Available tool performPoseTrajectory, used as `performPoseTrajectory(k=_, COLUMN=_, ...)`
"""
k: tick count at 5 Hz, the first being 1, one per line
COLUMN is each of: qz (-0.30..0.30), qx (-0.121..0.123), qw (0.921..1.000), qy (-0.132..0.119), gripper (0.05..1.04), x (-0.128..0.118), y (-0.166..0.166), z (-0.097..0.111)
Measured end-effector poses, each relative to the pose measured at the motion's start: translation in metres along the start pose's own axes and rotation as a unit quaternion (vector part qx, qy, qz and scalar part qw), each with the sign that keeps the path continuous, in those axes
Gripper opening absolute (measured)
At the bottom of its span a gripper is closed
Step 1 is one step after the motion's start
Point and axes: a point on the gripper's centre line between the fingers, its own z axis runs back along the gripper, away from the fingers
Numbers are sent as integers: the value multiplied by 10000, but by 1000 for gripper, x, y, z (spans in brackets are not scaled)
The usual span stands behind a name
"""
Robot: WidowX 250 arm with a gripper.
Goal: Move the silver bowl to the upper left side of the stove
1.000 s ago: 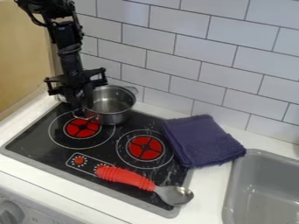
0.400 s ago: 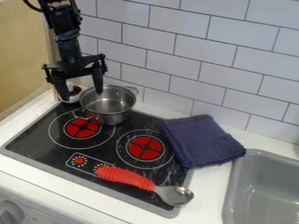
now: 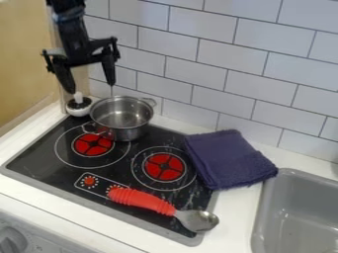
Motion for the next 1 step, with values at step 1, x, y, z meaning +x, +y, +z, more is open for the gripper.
performPoseTrajectory(k=1, qz=-5, qx=20, qw=9998, qy=190, gripper=999, x=1, y=3, z=14)
